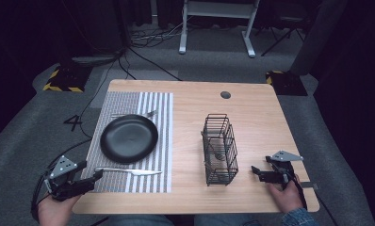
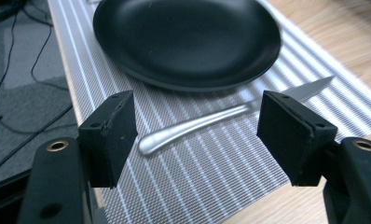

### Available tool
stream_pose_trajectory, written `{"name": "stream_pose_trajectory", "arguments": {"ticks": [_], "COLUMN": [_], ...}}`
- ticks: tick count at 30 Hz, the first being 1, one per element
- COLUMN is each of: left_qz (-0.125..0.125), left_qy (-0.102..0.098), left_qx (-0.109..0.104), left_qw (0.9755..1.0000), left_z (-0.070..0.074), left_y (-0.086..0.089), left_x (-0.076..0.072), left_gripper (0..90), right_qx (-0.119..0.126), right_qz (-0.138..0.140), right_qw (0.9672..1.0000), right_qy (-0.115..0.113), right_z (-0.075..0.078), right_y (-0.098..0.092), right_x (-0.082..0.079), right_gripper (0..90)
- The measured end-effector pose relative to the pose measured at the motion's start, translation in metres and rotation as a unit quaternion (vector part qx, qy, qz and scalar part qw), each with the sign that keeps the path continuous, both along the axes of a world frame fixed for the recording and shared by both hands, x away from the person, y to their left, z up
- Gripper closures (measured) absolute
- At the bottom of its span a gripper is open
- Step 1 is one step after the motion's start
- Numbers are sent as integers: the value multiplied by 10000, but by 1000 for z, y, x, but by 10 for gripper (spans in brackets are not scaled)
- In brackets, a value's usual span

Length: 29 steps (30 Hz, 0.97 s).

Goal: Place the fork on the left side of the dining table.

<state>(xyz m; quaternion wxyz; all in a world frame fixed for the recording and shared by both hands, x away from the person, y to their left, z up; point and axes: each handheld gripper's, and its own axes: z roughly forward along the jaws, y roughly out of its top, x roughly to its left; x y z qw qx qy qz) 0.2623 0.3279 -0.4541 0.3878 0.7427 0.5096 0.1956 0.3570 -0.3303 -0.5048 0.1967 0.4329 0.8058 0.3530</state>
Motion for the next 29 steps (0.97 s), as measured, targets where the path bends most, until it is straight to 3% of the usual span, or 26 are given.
{"name": "stream_pose_trajectory", "arguments": {"ticks": [7,13,19,21,29], "left_qz": [-25,-87,-95,-126,-146], "left_qy": [59,329,371,272,-109], "left_qx": [9,29,259,348,305], "left_qw": [10000,9994,9989,9989,9994], "left_z": [-21,-40,-53,-56,-66], "left_y": [5,8,5,4,4], "left_x": [-3,-2,0,-1,-7], "left_gripper": [244,206,154,146,120], "right_qx": [0,-1,0,1,-1], "right_qz": [1,2,1,0,1], "right_qw": [10000,10000,10000,10000,10000], "right_qy": [0,0,0,1,0], "right_z": [0,0,0,0,0], "right_y": [0,0,0,0,0], "right_x": [0,0,0,0,0], "right_gripper": [199,199,199,199,199]}}
